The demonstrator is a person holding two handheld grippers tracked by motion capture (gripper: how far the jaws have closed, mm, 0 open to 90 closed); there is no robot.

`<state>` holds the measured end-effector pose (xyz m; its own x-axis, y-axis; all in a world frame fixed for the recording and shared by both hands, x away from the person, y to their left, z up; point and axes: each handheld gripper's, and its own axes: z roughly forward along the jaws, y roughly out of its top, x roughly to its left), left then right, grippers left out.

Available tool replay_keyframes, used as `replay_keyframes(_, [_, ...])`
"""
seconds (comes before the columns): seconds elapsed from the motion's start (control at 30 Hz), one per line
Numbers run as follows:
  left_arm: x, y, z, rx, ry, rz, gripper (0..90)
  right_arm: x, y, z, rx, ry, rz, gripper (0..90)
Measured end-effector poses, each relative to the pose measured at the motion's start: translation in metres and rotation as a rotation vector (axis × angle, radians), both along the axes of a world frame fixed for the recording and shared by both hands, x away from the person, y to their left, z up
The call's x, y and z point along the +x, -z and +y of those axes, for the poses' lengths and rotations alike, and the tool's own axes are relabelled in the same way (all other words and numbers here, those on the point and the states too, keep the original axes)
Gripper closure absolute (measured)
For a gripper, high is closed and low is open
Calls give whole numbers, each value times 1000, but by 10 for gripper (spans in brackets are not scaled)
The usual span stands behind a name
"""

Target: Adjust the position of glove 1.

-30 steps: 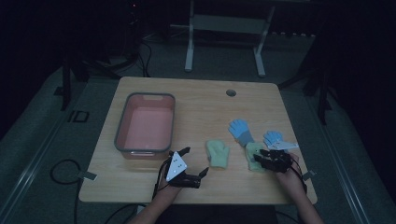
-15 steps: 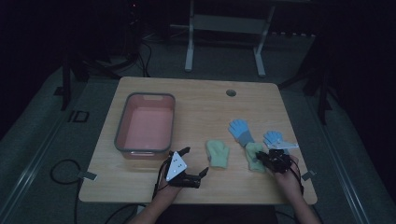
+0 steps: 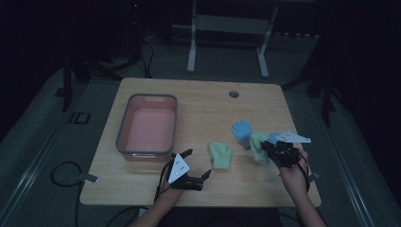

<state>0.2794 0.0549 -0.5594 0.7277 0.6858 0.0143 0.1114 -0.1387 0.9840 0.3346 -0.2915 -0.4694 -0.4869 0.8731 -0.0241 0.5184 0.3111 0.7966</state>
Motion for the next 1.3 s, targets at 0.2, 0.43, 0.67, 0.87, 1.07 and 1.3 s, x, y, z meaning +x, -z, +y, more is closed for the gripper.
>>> replay_keyframes(0.2, [0, 0, 0, -2, 0, 2, 10, 3, -5, 24, -20, 7, 5, 845])
replay_keyframes(0.43, [0, 0, 0, 0, 1, 0, 10, 3, -4, 57, -14, -34, 13, 845])
replay_keyframes(0.67, [0, 0, 0, 0, 1, 0, 10, 6, 4, 89, -23, -58, 44, 845])
replay_keyframes(0.87, [0, 0, 0, 3, 4, 0, 10, 5, 14, 115, -34, -81, 70, 844])
replay_keyframes(1.07, [1, 0, 0, 3, 10, 3, 10, 7, 24, 124, -52, -82, 115, 841])
replay_keyframes(1.3, [1, 0, -1, 12, 19, 3, 10, 11, 38, 127, -71, -79, 143, 832])
